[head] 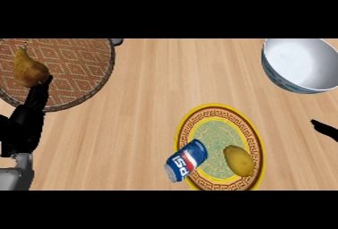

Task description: Pick the lemon from the plate and place it in the bowl

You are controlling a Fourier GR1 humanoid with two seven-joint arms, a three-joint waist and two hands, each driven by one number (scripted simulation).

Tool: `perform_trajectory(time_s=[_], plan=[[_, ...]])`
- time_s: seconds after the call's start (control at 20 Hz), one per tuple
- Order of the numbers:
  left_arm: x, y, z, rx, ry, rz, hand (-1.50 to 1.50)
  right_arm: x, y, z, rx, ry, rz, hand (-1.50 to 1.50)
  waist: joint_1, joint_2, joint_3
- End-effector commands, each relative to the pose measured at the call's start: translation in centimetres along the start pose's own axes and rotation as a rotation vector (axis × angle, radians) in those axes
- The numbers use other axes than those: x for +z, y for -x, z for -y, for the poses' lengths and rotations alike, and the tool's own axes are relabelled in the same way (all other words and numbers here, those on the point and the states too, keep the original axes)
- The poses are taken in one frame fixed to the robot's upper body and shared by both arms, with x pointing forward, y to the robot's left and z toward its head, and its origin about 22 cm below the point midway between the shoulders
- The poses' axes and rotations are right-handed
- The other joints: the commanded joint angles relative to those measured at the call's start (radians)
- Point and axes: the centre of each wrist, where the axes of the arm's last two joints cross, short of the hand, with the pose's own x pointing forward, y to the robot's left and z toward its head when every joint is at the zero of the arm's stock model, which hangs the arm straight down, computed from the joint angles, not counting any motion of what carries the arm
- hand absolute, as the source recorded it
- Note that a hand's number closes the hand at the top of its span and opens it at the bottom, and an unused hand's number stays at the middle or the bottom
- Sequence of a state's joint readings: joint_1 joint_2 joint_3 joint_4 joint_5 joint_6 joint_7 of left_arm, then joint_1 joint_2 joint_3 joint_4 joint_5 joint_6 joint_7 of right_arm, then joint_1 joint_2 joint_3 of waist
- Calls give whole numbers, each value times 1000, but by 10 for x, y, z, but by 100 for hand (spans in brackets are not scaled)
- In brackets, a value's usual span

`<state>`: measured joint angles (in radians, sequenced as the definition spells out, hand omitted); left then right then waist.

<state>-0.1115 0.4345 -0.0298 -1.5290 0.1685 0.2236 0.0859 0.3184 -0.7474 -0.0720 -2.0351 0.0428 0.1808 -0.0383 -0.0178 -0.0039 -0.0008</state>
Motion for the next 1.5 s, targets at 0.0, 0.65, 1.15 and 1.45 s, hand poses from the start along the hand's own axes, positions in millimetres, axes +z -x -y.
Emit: perform_trajectory(time_s=[0.0, 0.65, 1.15, 1.45], plan=[[-10, -2, 5, -10, 13, 8, 0, -8, -9, 15, 8, 6, -35, -150, 13, 4, 1], [-8, -13, 24, 15, 71, 21, 0, -95, -79, 32, 286, -297, -160, -150, 67, 13, -1], [-16, -8, 0, -5, 31, 24, 0, -154, -75, -12, 327, -616, -225, -150, 37, 7, 0], [-12, -8, 13, -2, 28, 19, 0, -159, -69, -18, 410, -787, -296, -150, 23, 5, 0]])
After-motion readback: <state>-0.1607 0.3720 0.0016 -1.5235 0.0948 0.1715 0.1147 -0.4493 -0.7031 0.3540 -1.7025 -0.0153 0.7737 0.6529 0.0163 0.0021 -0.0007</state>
